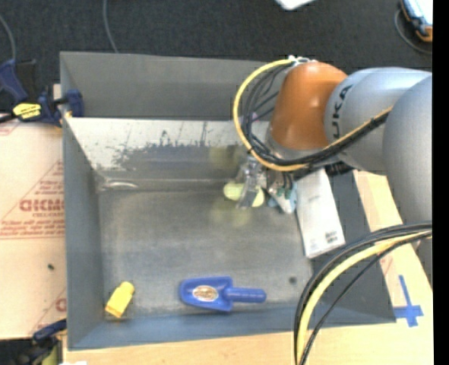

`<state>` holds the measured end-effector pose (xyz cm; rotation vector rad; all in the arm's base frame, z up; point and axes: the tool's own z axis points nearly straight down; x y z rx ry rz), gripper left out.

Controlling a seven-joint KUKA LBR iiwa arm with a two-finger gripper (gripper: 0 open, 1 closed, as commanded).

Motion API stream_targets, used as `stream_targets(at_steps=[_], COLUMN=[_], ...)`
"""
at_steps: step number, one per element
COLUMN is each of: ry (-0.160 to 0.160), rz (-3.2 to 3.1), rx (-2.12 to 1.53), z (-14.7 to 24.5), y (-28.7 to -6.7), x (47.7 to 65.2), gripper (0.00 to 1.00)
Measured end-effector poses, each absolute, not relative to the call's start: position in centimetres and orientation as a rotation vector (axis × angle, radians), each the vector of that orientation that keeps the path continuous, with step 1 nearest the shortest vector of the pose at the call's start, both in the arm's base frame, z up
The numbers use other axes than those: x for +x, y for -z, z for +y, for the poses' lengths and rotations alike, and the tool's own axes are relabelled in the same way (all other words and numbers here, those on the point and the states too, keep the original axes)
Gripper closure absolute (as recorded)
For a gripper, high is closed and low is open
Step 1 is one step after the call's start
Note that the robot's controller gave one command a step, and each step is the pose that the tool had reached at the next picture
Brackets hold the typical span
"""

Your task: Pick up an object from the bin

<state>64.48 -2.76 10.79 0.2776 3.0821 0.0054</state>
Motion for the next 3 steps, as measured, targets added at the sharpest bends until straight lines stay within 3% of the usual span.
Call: stream_targets(at_steps=[2, 3], ry=[-0.009, -0.007], rz=[3.061, 3.069], rx=[0.401, 0.443], z=[-2.9, -4.6], y=[-21.3, -30.9], x=[63.7, 63.4], gripper=[1.0, 1.0])
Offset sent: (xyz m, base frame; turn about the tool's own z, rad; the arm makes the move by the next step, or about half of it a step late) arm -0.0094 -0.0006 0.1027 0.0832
